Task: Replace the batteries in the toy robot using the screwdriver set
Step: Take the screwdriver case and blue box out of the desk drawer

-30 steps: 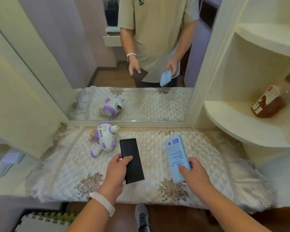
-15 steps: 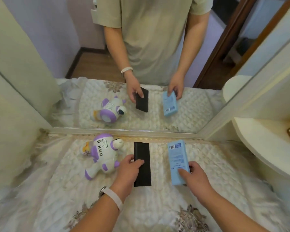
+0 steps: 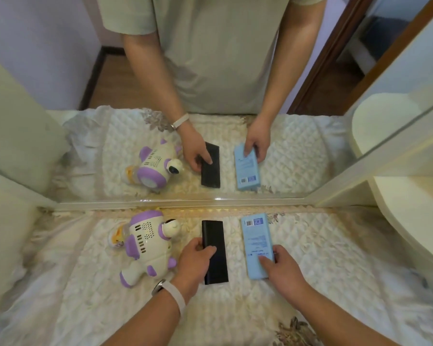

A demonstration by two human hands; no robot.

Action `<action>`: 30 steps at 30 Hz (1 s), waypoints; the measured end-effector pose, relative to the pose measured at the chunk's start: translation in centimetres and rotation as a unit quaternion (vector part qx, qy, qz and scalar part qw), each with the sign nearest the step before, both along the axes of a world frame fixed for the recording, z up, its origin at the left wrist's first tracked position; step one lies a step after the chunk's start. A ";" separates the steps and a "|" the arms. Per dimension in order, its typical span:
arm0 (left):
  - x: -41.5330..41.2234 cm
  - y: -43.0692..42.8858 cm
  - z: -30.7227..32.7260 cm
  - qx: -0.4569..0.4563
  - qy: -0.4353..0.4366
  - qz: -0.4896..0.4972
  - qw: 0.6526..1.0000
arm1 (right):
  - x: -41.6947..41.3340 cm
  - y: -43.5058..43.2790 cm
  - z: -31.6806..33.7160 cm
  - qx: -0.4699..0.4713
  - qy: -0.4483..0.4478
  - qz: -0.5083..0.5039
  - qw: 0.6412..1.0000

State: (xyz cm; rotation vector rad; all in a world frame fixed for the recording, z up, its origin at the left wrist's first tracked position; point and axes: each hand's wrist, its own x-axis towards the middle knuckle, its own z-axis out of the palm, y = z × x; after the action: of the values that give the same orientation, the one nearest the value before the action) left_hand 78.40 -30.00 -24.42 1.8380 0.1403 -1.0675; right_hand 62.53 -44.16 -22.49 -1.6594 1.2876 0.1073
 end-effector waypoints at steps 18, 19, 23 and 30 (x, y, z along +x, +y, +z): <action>-3.1 2.5 2.9 0.143 -0.287 -0.265 0.909 | -1.5 -1.1 1.3 -0.304 0.110 0.274 0.906; -3.5 2.7 3.4 0.137 -0.309 -0.275 0.900 | -1.6 -1.2 1.7 -0.314 0.100 0.290 0.898; -5.0 3.7 5.4 0.128 -0.400 -0.327 0.847 | -1.9 -1.3 3.4 -0.349 0.062 0.356 0.864; -8.4 6.0 8.7 0.171 -0.529 -0.337 0.760 | -4.3 -0.4 7.2 -0.410 -0.015 0.423 0.808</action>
State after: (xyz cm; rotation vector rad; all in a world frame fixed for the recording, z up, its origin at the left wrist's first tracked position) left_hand 70.04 -24.02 -15.68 2.6496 -1.1434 -0.2551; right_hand 58.27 -44.55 -15.33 -2.8876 0.4438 0.0526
